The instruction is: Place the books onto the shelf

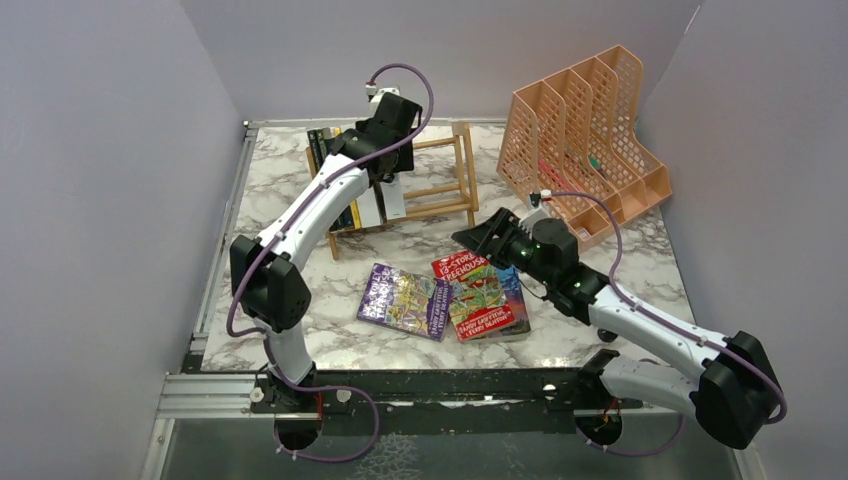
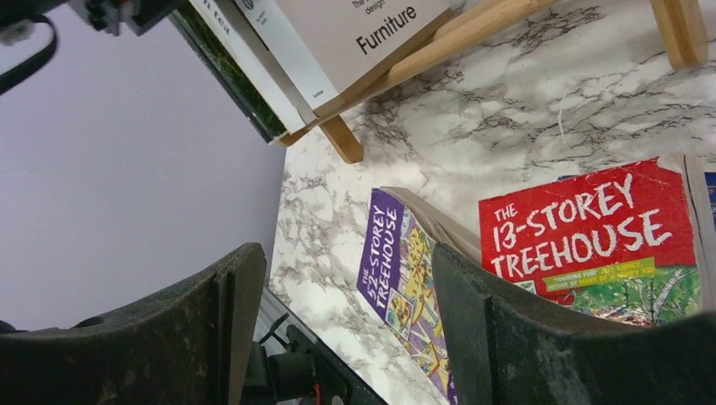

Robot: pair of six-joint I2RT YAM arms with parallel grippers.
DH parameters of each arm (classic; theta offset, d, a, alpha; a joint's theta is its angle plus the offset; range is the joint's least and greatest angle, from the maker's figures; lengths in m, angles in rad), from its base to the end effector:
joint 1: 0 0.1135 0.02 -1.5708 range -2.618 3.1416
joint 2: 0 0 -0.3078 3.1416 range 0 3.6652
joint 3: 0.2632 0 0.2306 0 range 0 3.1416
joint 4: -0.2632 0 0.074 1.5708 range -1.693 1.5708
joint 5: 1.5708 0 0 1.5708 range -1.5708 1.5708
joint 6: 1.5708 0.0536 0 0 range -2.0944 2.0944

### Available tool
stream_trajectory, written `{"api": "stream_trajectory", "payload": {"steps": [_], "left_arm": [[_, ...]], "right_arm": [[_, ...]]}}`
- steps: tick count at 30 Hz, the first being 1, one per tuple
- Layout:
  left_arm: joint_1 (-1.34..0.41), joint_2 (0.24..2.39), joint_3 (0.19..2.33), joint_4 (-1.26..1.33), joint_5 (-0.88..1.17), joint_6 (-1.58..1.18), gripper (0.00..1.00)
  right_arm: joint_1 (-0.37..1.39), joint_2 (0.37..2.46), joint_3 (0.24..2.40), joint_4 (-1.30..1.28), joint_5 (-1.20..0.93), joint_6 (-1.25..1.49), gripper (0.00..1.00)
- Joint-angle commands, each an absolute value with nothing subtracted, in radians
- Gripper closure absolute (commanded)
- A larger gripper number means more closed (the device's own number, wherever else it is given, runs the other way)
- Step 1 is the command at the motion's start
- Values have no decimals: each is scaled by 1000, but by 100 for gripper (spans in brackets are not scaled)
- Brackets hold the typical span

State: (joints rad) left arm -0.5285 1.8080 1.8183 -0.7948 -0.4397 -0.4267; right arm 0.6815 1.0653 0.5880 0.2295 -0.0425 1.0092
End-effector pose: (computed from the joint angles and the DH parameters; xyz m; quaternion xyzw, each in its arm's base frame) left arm 0.3578 -0.1825 0.3884 -0.0376 0.9046 0.0070 0.4246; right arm 0.1694 0.1403 0.3025 0.1158 0.7805 0.4706 0.3949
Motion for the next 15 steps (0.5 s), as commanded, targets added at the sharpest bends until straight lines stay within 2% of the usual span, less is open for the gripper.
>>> {"api": "stream_trajectory", "payload": {"steps": [1,8,15], "left_arm": [[-529,1695,1838,-798,-415,-401,40],[-529,1539,1713,-795,-411,-364,40],[-529,1275,1359,-726,-267,-373,34]], "right_arm": [[683,1078,651,160,-25,958,24],[683,1173,808,-111,17,798,24],[683,1266,887,-325,-24,661,24]]}}
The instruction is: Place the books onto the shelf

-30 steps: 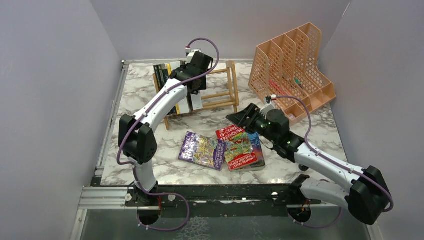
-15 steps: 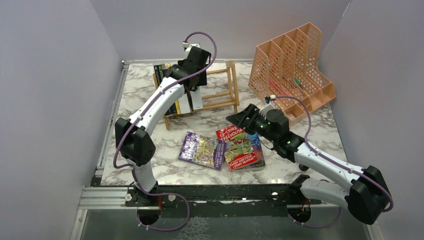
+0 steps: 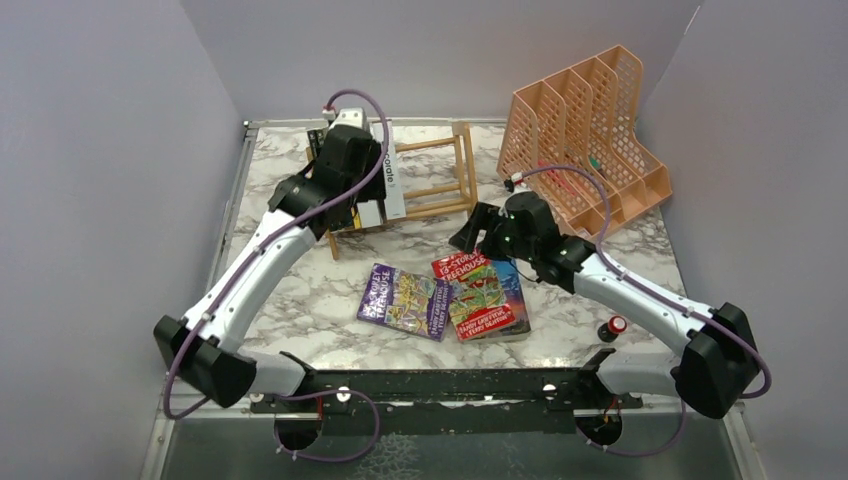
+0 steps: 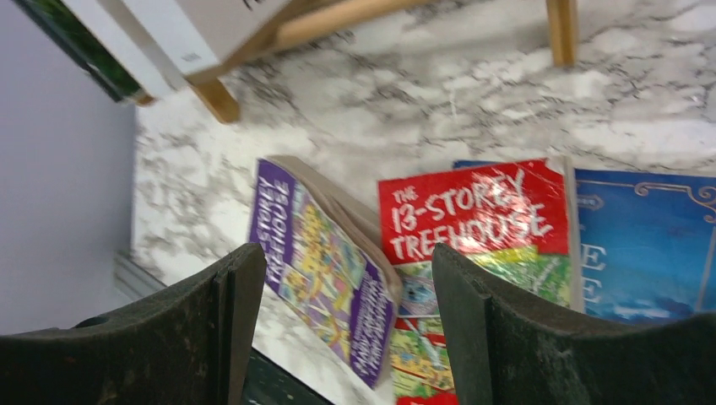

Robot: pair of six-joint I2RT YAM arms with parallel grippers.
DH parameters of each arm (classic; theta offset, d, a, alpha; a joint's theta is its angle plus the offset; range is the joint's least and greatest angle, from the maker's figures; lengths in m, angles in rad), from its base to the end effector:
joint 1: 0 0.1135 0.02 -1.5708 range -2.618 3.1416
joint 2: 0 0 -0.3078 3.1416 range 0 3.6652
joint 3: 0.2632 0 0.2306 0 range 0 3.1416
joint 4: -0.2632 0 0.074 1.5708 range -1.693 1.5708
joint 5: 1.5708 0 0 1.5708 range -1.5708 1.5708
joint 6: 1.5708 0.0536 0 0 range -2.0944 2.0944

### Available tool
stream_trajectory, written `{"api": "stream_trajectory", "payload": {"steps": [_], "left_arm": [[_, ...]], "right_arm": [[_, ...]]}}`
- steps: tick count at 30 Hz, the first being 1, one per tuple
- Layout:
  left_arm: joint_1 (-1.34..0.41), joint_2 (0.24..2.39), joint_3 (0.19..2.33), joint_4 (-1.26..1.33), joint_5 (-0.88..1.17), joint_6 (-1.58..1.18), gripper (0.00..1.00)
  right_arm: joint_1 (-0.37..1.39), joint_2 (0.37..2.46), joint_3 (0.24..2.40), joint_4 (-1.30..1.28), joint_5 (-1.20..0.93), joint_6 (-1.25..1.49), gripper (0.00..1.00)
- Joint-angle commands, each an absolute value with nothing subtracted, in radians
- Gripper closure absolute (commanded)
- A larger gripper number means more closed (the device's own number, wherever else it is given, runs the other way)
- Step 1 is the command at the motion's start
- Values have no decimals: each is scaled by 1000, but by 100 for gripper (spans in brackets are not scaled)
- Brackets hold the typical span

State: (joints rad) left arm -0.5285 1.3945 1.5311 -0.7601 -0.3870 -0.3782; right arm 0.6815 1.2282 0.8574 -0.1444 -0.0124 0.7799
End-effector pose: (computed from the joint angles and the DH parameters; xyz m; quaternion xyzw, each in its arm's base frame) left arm 0.2510 -0.1231 0.4341 -0.0219 0.8774 -0.0422 0.4774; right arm 0.1991 0.1624 0.3158 0.0394 0.8630 0.3401 0.3715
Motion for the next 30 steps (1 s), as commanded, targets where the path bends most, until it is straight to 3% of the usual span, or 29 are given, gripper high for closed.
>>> {"api": "stream_trajectory", "payload": {"steps": [1,7,13,25,30], "left_arm": [[-529,1235,1298,-714,-243,-385,33],[-528,1025,973,-611,-79,-503,29],[-528,904,719,-537,29,-647,48],[-529,870,591,-511,-32,-745,48],[-529,864,563,-488,-107,-791,47]], "right_arm": [[684,1276,888,-331,-44,643,24],[700,1353,923,-320,-109,573,24],[791,1476,1007,-249,-94,556,25],[879,1734,1093,-100,-67,481,30],[877,1761,1064,-98,-162,410,31]]}}
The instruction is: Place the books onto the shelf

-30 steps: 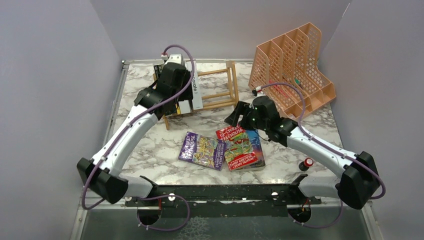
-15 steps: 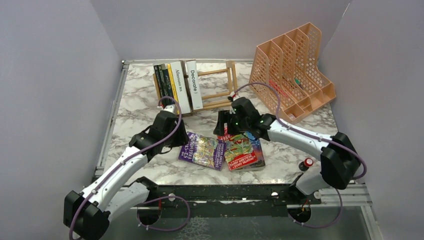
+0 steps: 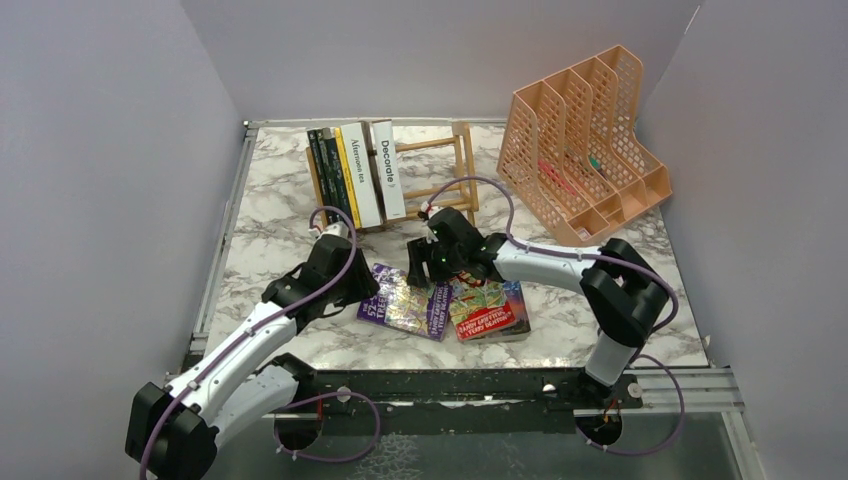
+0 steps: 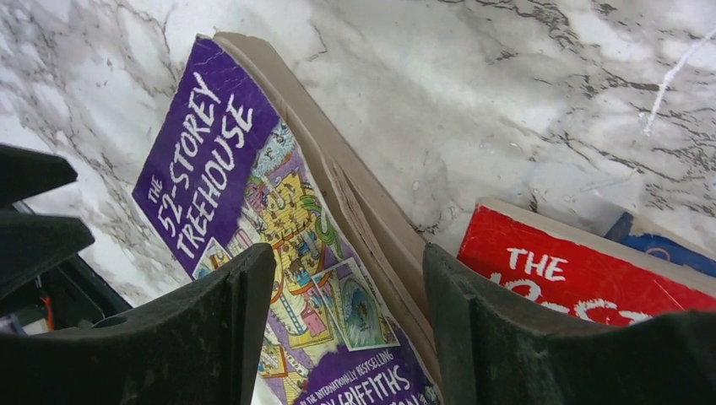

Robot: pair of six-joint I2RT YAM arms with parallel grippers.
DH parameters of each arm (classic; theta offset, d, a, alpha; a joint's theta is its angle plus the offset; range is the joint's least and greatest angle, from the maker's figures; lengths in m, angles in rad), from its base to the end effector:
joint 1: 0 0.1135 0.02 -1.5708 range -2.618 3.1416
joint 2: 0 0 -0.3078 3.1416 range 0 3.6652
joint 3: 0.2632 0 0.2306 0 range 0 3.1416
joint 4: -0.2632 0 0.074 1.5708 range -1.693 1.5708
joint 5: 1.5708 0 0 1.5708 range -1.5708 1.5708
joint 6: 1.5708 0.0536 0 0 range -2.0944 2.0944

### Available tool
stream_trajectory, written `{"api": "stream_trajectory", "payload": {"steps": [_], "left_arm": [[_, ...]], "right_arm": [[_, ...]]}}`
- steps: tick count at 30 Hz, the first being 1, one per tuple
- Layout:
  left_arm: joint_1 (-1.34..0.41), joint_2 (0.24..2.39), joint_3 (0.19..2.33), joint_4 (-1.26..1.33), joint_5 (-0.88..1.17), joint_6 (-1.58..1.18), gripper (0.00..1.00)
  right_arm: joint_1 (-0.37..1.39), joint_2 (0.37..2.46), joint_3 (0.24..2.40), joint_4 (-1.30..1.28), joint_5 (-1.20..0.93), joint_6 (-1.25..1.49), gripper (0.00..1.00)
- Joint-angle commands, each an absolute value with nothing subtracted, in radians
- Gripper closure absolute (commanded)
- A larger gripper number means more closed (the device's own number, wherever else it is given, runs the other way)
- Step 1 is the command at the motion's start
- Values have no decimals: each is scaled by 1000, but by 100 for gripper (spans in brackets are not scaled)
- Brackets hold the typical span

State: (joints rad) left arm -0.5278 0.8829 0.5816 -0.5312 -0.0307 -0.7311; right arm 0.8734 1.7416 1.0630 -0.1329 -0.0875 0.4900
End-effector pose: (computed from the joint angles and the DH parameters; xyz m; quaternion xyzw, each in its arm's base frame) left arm 0.1225 -0.0695 0.2482 -0.1001 0.9271 -0.2008 0.3001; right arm 0.2347 0.2874 0.2314 -0.1927 0.9078 0.2648 0.2619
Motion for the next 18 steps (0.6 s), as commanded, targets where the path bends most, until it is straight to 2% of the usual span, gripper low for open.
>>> {"api": "stream_trajectory", "payload": {"steps": [1,6,11,14,18], "left_arm": [[-529,864,561,-486,-127,-796,47],[-529,866,544,-475,-243,-798,47],[-529,872,548,-474,-268,-816,47],[-529,878,549,-474,-262,-822,47],[-529,892,560,-476,-256,-815,47]], "right_arm": [[878,1765,1051,-95,-205,392,32],[879,1794,1009,-88,-445,333,34],[879,1796,972,-49,-430,335,48],[878,1792,954,6,-392,351,65],[878,1784,930,80,-379,390,93]]}}
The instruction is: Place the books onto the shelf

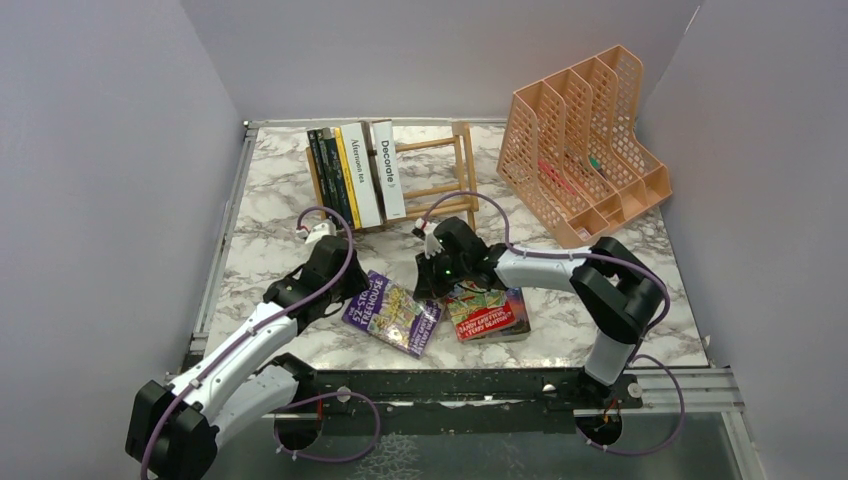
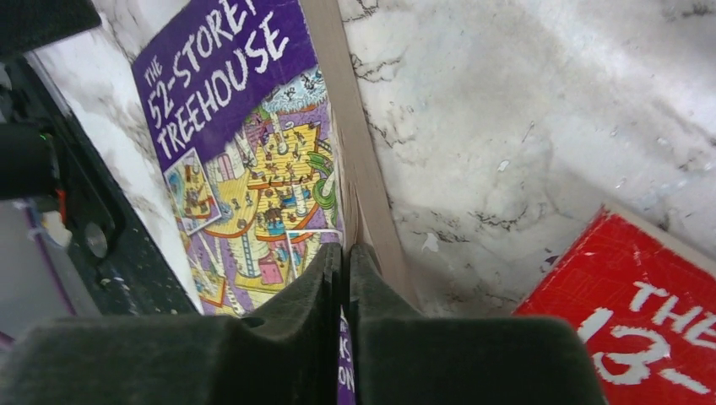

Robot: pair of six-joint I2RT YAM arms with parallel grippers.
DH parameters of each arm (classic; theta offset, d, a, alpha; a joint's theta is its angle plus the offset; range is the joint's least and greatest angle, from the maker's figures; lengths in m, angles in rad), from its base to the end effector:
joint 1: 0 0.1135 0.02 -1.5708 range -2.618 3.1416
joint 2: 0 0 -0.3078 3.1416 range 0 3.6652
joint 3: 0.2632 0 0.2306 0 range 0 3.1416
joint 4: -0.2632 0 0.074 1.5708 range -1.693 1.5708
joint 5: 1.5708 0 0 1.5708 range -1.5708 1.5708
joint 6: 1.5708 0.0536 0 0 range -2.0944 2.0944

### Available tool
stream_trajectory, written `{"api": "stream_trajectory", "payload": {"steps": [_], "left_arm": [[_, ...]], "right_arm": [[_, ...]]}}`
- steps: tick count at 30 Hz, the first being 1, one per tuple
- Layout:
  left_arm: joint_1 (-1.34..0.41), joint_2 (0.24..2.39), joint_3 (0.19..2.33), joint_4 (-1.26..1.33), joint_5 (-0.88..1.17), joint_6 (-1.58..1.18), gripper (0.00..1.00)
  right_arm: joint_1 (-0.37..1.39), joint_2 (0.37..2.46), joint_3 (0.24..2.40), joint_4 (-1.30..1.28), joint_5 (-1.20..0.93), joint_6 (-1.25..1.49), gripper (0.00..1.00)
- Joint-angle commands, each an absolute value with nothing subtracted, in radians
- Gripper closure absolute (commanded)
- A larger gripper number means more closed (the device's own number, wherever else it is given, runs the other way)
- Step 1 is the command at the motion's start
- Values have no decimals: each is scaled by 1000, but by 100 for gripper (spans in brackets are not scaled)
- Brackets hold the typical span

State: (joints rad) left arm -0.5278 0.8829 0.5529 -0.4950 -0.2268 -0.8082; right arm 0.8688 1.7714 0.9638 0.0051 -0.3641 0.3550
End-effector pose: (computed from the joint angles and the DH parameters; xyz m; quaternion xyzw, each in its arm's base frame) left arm 0.1273 -0.0603 0.2432 -0.1701 0.9105 -0.1415 0.3494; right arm 0.2210 0.2909 0.2065 -0.2973 0.8646 0.3491 0.2053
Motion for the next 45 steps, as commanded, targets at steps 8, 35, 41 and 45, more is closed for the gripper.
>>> {"api": "stream_trajectory", "payload": {"steps": [8,35,41,45], "left_arm": [[-529,867,546,-523,-239,-891,34],[-528,901,345,-302,-8,-989,28],[-528,936,330,-261,17,-985,36],[-528,950,333,-247,36,-975,43]], "right_arm": [[877,1673,850,194,-420,588,99],[877,1664,820,127,-257,822,46],[879,1750,878,149,-410,762,44],[878,1753,852,289,-557,792,48]]}}
